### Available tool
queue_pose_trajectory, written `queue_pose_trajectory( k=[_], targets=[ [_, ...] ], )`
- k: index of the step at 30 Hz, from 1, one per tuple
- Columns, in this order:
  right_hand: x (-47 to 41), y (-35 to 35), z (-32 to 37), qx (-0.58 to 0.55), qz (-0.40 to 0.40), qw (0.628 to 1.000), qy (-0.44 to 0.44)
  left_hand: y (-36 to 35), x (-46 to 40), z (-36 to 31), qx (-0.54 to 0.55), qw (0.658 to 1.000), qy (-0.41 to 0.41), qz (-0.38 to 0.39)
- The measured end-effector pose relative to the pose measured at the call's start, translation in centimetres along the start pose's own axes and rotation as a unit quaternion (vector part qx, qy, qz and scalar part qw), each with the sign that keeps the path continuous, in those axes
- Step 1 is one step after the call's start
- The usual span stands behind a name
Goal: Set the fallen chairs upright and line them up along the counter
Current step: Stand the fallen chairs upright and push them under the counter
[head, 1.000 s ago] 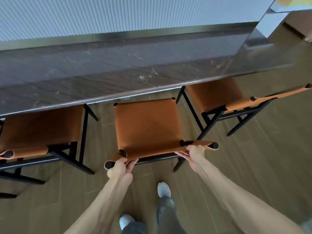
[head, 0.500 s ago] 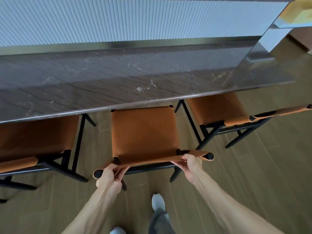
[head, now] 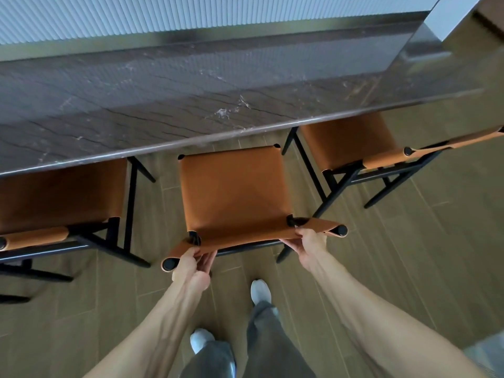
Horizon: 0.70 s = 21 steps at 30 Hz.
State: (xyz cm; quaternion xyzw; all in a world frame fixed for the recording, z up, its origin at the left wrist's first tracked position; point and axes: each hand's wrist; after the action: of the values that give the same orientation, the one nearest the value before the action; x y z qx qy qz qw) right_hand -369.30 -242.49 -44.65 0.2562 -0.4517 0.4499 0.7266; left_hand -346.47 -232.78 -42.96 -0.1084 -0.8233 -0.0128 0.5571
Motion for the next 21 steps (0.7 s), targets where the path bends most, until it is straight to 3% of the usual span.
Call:
queue_pose_trajectory(
  k=[11, 21],
  targets=[
    [1.2, 0.5, -4.3, -0.02, 0.107, 0.993, -0.038, 0.8, 1.1, 3.1, -0.008, 0.995, -0.022, 0.098],
    [-1.4, -1.4, -1.0, -0.063, 0.146, 0.987, -0.018, -1.9, -1.5, 1.6, 0.032, 0.994, -0.024, 0.105]
  ],
)
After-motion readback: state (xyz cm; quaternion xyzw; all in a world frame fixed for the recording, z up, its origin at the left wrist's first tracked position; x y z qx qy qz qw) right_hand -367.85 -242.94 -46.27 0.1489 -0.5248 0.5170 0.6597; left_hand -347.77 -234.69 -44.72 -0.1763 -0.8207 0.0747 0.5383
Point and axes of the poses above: each hand's wrist, its own x-axis away from the middle knuckle, its own y-axis out of the back of the hand, z = x × y, and after that the axes turned 6 degrees about -y, right-handed
